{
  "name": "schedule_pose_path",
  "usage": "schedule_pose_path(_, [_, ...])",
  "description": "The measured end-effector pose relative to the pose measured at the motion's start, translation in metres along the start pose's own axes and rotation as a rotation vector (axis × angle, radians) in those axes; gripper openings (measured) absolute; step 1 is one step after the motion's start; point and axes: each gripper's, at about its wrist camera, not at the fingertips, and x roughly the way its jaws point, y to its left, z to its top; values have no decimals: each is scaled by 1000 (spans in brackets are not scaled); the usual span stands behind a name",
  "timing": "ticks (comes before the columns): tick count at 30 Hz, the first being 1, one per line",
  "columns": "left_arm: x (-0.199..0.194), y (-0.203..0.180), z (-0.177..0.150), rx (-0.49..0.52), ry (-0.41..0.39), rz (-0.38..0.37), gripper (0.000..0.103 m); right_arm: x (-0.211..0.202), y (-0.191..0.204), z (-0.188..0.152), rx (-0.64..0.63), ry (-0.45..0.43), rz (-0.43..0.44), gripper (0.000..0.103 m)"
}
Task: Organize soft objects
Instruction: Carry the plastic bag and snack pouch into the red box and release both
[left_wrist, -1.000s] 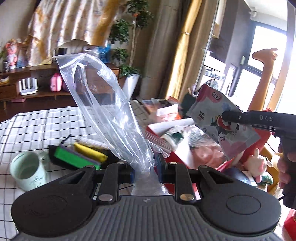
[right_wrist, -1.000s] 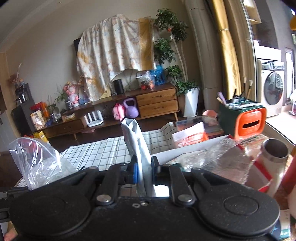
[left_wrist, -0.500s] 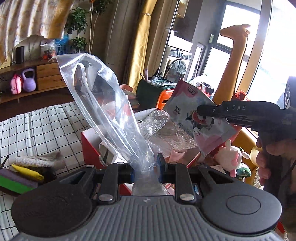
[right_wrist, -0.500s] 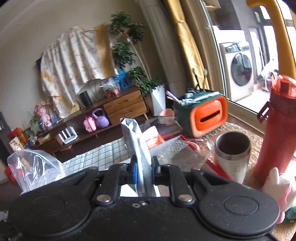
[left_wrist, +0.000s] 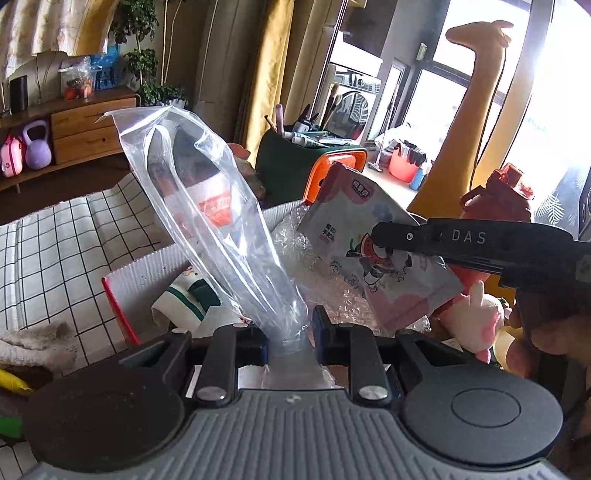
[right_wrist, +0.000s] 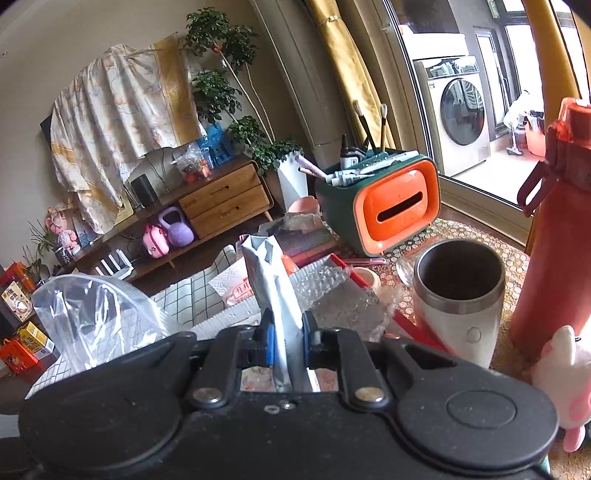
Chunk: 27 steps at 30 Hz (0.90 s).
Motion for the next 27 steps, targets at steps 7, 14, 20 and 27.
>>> schedule_pose_path(7, [39, 11, -2, -21, 64, 11, 22, 27, -10, -17, 29, 46, -7, 13])
schedule_pose_path(14, [65, 19, -7, -31, 135, 25, 22, 43, -18, -32, 54, 84, -8, 12])
schedule_pose_path(20, [84, 21, -14, -4, 211, 55, 22, 43, -13, -38, -3, 90, -34, 14])
schedule_pose_path(27, [81, 17, -17, 26, 236, 65, 22, 36, -11, -36, -64, 86, -89, 27])
